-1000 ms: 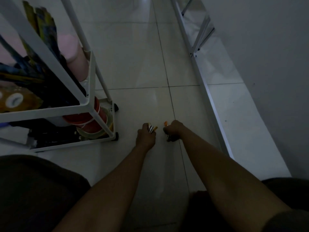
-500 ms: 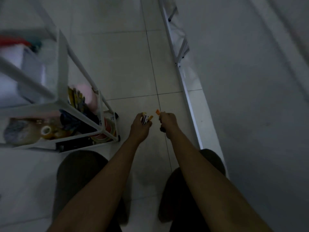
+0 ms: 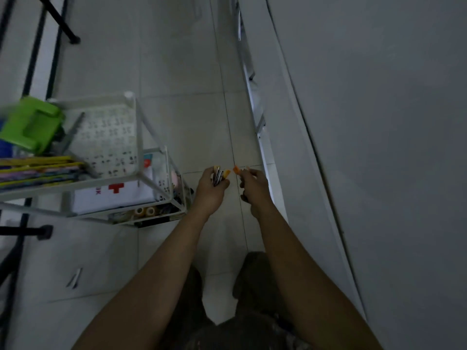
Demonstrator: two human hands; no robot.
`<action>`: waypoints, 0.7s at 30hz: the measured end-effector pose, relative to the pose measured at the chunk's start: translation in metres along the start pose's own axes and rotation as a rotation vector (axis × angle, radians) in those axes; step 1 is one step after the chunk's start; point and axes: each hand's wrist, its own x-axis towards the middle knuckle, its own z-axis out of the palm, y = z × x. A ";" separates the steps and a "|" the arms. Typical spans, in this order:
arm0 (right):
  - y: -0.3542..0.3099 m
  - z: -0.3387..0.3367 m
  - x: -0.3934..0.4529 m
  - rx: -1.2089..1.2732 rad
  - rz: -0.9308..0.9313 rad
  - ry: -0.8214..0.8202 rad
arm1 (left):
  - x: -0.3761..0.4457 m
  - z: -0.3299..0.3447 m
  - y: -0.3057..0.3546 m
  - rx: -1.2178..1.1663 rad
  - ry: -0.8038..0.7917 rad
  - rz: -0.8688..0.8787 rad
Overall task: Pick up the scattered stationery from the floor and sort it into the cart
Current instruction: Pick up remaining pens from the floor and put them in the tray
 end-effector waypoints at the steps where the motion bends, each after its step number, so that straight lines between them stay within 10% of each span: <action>1: -0.015 0.004 -0.013 0.000 -0.020 -0.008 | -0.008 -0.007 0.017 -0.001 -0.001 0.022; 21: -0.089 0.179 -0.096 -0.212 -0.318 -0.097 | -0.016 -0.224 0.119 0.106 -0.060 0.235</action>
